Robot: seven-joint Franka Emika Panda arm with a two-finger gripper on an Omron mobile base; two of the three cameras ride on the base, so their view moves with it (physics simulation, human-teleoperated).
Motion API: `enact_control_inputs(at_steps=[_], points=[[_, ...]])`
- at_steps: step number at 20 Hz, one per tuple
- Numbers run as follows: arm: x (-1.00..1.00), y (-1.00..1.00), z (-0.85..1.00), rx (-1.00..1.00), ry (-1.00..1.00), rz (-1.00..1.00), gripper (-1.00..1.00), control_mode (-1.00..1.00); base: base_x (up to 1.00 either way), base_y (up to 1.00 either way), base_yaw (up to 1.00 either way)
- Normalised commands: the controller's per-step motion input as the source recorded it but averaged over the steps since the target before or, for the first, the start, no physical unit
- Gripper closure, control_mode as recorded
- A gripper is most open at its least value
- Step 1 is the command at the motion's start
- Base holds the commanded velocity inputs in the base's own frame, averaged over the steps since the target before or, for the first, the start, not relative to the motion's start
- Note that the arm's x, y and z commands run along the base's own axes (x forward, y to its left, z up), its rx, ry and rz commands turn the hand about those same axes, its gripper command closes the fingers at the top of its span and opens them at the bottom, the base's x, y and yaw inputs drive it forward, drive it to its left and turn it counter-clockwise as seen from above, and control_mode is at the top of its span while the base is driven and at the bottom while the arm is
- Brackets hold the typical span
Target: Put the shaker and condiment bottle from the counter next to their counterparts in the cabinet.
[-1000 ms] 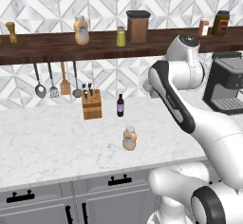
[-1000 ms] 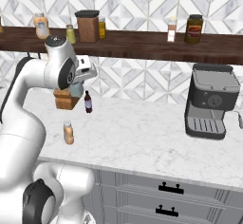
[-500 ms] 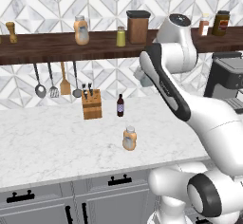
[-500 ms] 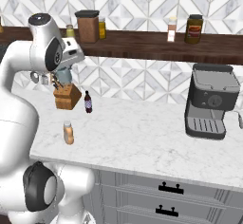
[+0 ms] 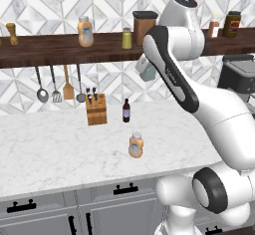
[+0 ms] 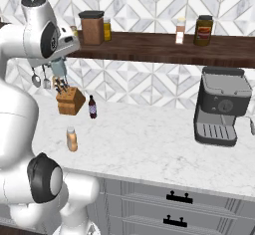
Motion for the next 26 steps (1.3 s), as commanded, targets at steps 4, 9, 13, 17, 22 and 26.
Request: enact_control_inputs(at_steps=[4, 9, 13, 17, 22, 26], points=[[0.00, 0.22, 0.15, -0.07, -0.02, 0.11, 1.00, -1.00, 0.00, 0.00, 0.00], [0.04, 0.20, 0.11, -0.09, -0.11, 0.09, 1.00, -1.00, 0.00, 0.00, 0.00], [0.06, 0.14, 0.21, -0.03, -0.13, 0.10, 1.00, -1.00, 0.00, 0.00, 0.00], [0.05, 0.06, 0.21, 0.00, -0.11, 0.11, 1.00, -1.00, 0.00, 0.00, 0.00], [0.25, 0.04, 0.07, -0.02, -0.06, 0.08, 1.00, -1.00, 0.00, 0.00, 0.00], [0.47, 0.11, 0.01, -0.08, 0.00, 0.05, 1.00, -1.00, 0.00, 0.00, 0.00]])
